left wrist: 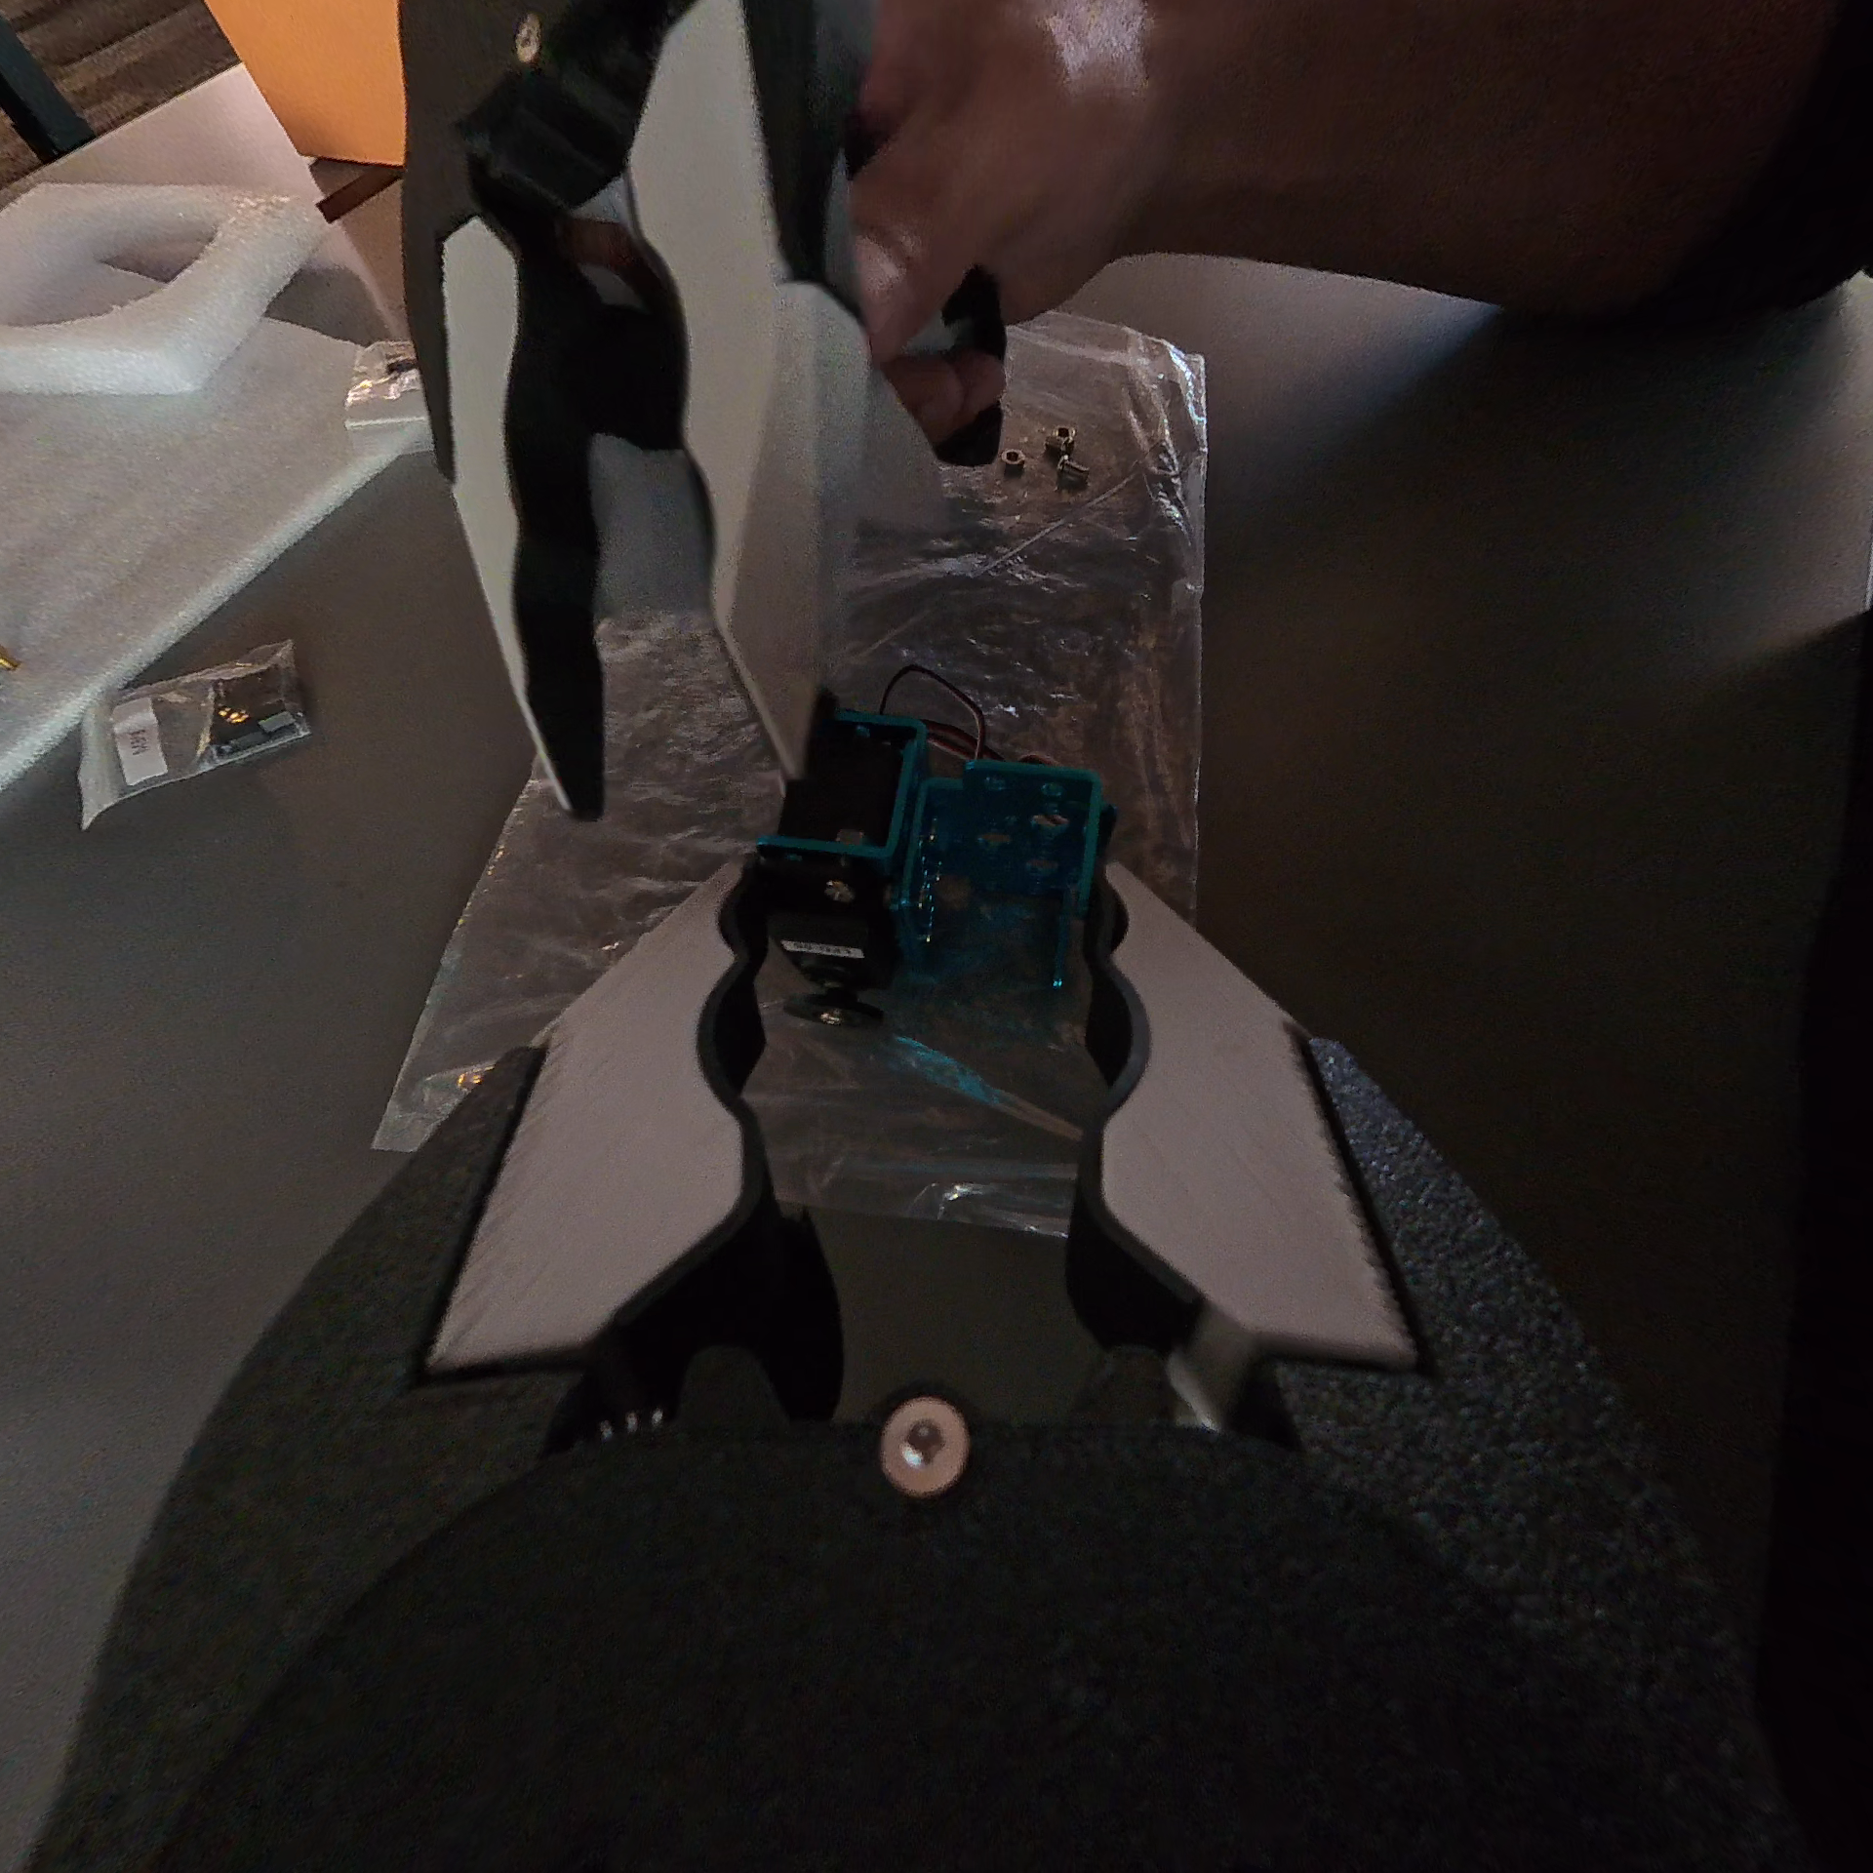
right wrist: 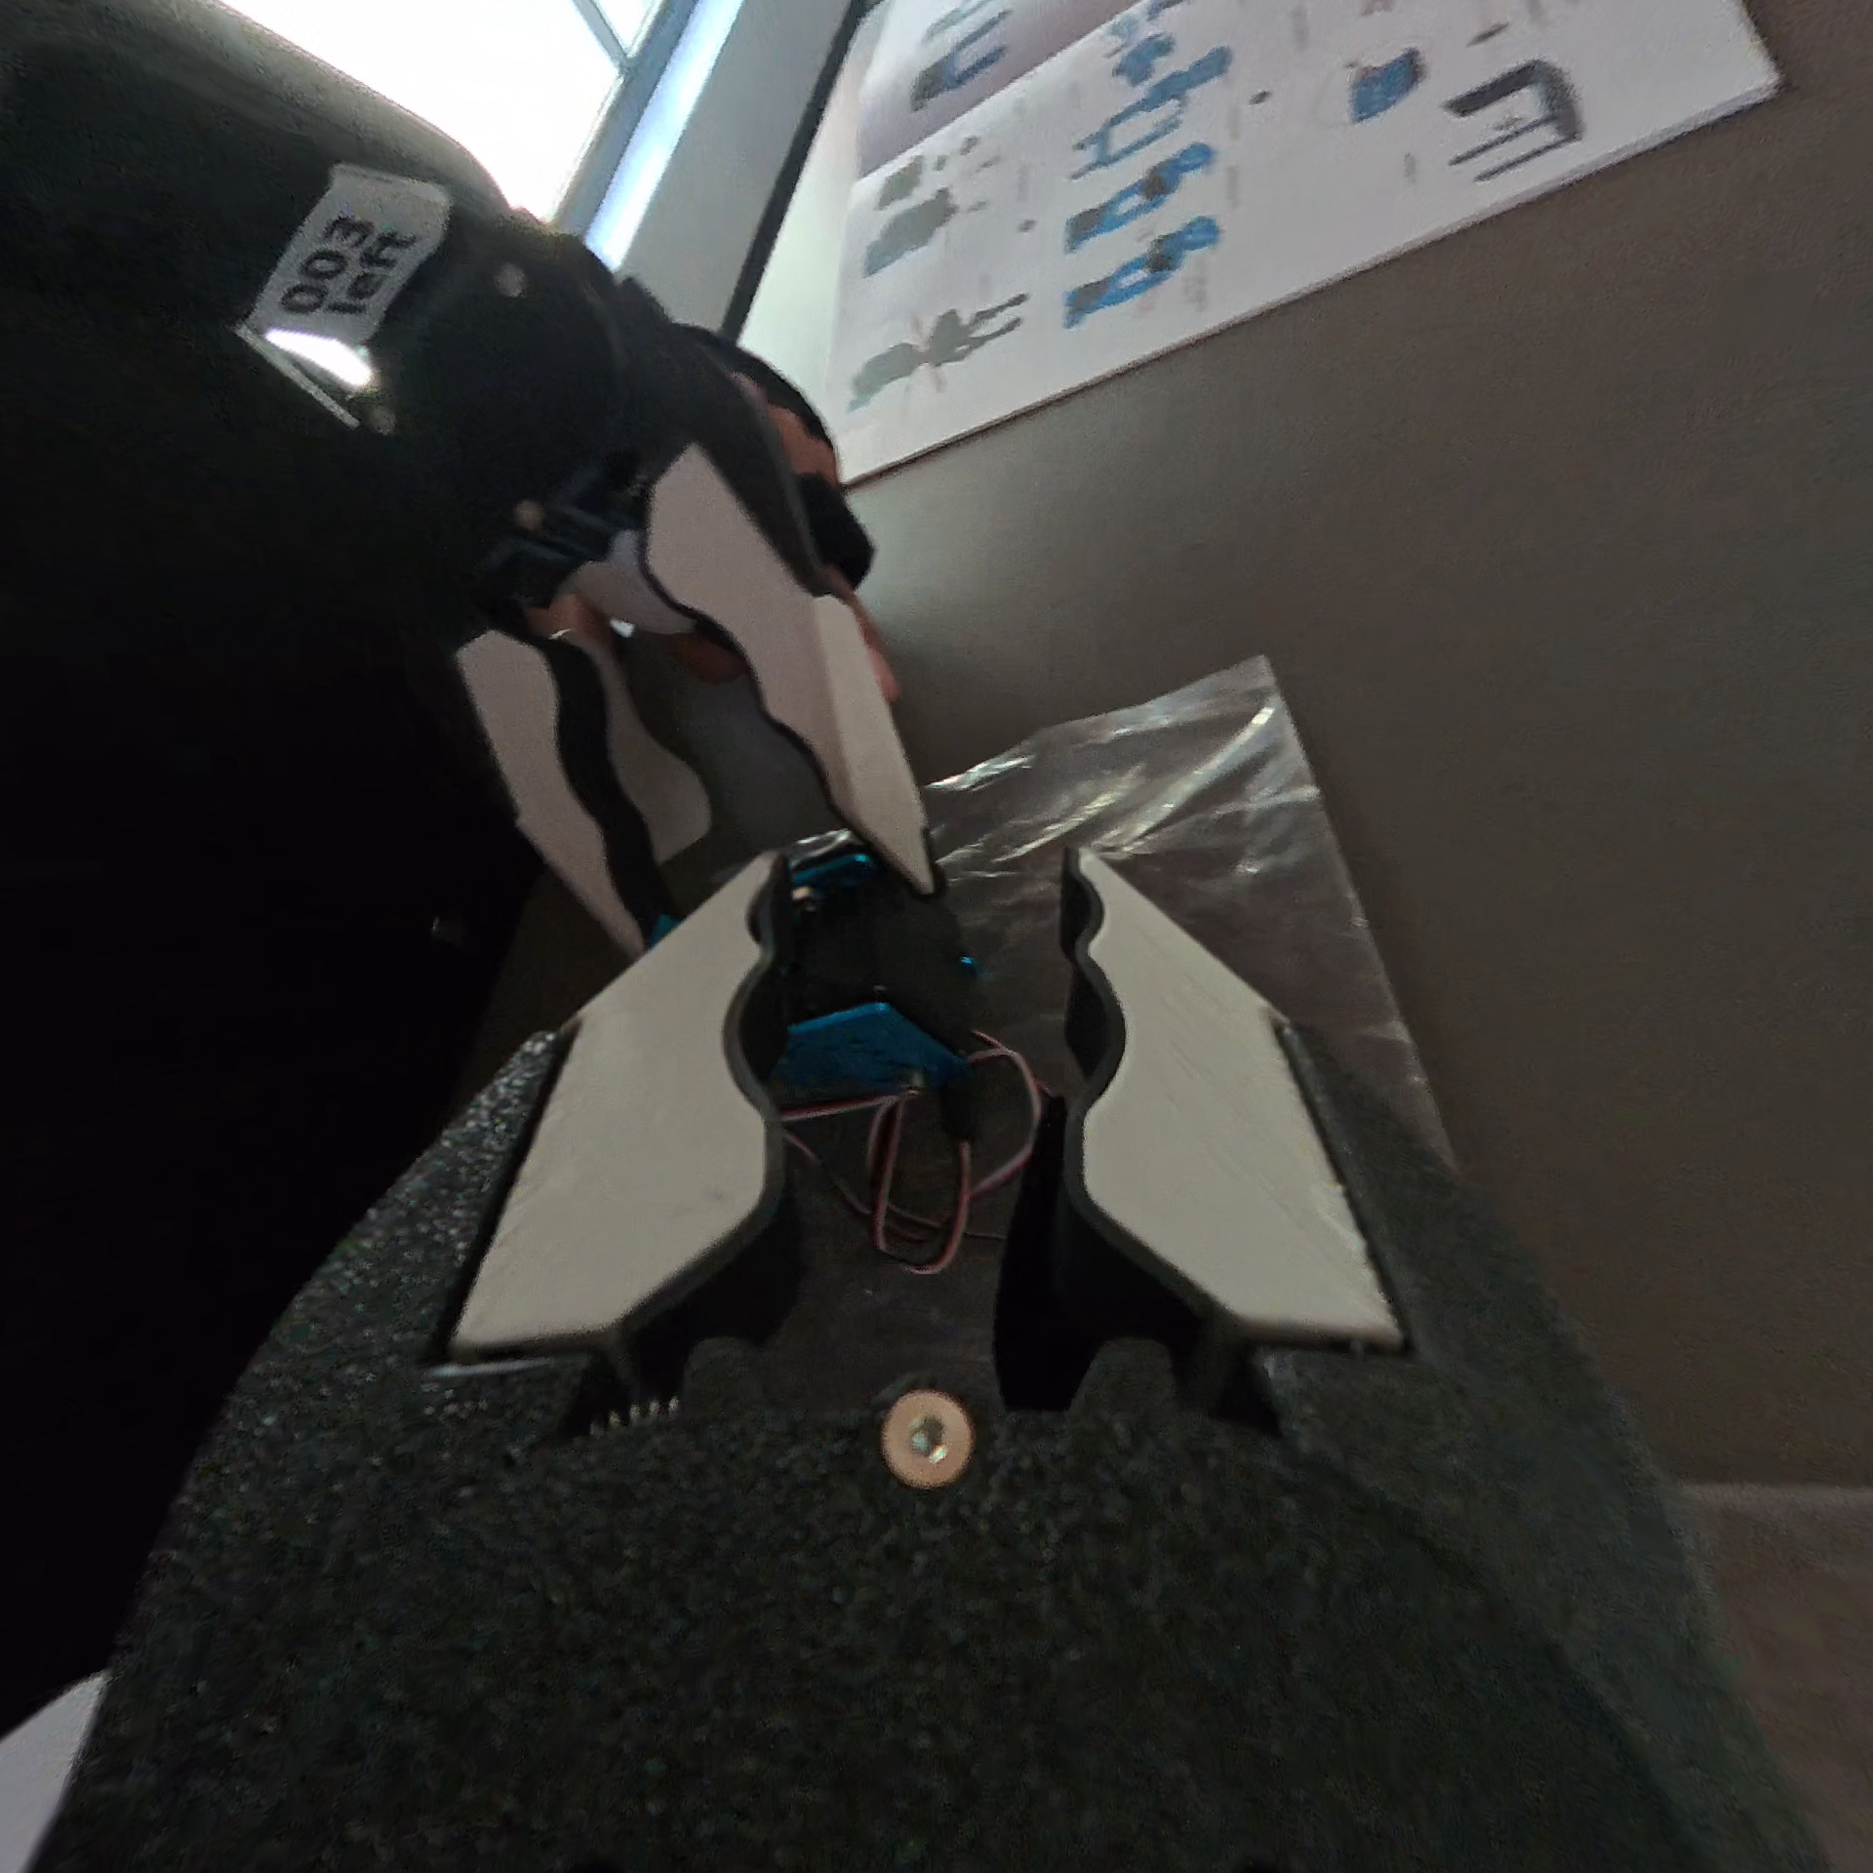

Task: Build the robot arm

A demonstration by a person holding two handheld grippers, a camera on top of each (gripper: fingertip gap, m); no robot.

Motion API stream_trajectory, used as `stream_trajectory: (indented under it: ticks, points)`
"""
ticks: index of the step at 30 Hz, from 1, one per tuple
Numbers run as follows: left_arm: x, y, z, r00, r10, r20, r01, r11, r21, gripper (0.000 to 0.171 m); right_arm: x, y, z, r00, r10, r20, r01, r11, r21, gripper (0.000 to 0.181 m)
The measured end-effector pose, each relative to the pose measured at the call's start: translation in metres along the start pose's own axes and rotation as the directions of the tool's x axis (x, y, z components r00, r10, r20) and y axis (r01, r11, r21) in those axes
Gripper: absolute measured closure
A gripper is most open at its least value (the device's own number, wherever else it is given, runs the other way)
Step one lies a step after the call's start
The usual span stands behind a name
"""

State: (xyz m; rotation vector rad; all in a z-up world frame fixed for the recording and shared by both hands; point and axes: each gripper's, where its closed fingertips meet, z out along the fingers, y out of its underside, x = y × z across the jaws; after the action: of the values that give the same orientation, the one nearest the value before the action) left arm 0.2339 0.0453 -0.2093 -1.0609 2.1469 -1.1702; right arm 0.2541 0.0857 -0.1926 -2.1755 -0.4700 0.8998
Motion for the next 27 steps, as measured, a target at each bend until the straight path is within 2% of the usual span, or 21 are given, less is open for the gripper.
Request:
stream_trajectory:
  ticks: [2, 5, 6, 7, 8, 12, 14, 17, 18, 19, 20, 23, 27]
  points:
    - [0.0, 0.0, 0.001, 1.0, 0.001, 0.0, -0.001, 1.0, 0.0, 0.108, -0.002, 0.008, 0.007, 1.0, -0.026, -0.012, 0.025, 0.998, -0.055, 0.128]
    - [-0.001, 0.001, 0.001, 1.0, -0.004, 0.002, 0.004, 1.0, 0.0, 0.108, -0.001, 0.009, 0.006, 1.0, 0.013, -0.024, -0.014, 0.999, -0.041, 0.124]
    - [-0.001, 0.001, 0.001, 1.0, -0.003, 0.001, 0.003, 1.0, 0.002, 0.108, 0.002, 0.009, 0.005, 0.999, 0.017, -0.036, -0.018, 0.999, -0.035, 0.125]
    - [-0.001, 0.001, 0.001, 1.0, 0.0, -0.001, 0.0, 1.0, 0.002, 0.108, 0.009, 0.009, 0.002, 0.997, 0.013, -0.078, -0.016, 0.999, -0.034, 0.139]
    - [0.0, 0.001, 0.001, 1.0, 0.003, -0.001, -0.003, 1.0, 0.003, 0.108, 0.014, 0.008, 0.0, 0.993, -0.008, -0.119, 0.004, 1.0, -0.029, 0.139]
    - [0.0, 0.0, 0.001, 1.0, 0.002, 0.001, -0.002, 1.0, 0.003, 0.108, -0.01, 0.004, 0.0, 1.0, 0.012, 0.018, -0.012, 1.0, -0.017, 0.127]
    - [0.0, 0.0, 0.001, 1.0, 0.002, 0.003, -0.002, 1.0, 0.003, 0.108, -0.009, 0.012, 0.006, 1.0, -0.002, -0.001, 0.002, 0.998, -0.068, 0.126]
    - [-0.003, 0.001, 0.001, 1.0, -0.009, 0.012, 0.009, 1.0, 0.004, 0.108, -0.002, 0.01, 0.007, 0.999, 0.035, -0.011, -0.036, 0.998, -0.05, 0.121]
    - [-0.003, 0.001, 0.001, 1.0, -0.007, 0.013, 0.007, 1.0, 0.004, 0.108, 0.001, 0.008, 0.006, 0.999, 0.037, -0.021, -0.038, 0.999, -0.032, 0.127]
    - [-0.001, 0.001, 0.001, 1.0, -0.002, 0.008, 0.002, 1.0, 0.003, 0.108, 0.007, 0.006, 0.003, 0.998, 0.03, -0.057, -0.031, 0.999, -0.017, 0.142]
    - [0.0, 0.0, 0.001, 1.0, 0.002, 0.001, -0.002, 1.0, 0.005, 0.108, 0.016, 0.007, -0.001, 0.993, 0.015, -0.119, -0.017, 1.0, -0.021, 0.147]
    - [0.002, -0.001, 0.003, 1.0, -0.007, 0.002, 0.007, 1.0, 0.0, 0.108, 0.005, 0.0, -0.007, 0.997, 0.045, -0.058, -0.045, 0.999, 0.013, 0.133]
    - [-0.003, -0.004, 0.004, 0.993, -0.108, 0.045, 0.109, 0.994, -0.011, 0.108, -0.009, -0.017, -0.033, 0.994, 0.073, -0.085, -0.06, 0.988, 0.144, 0.137]
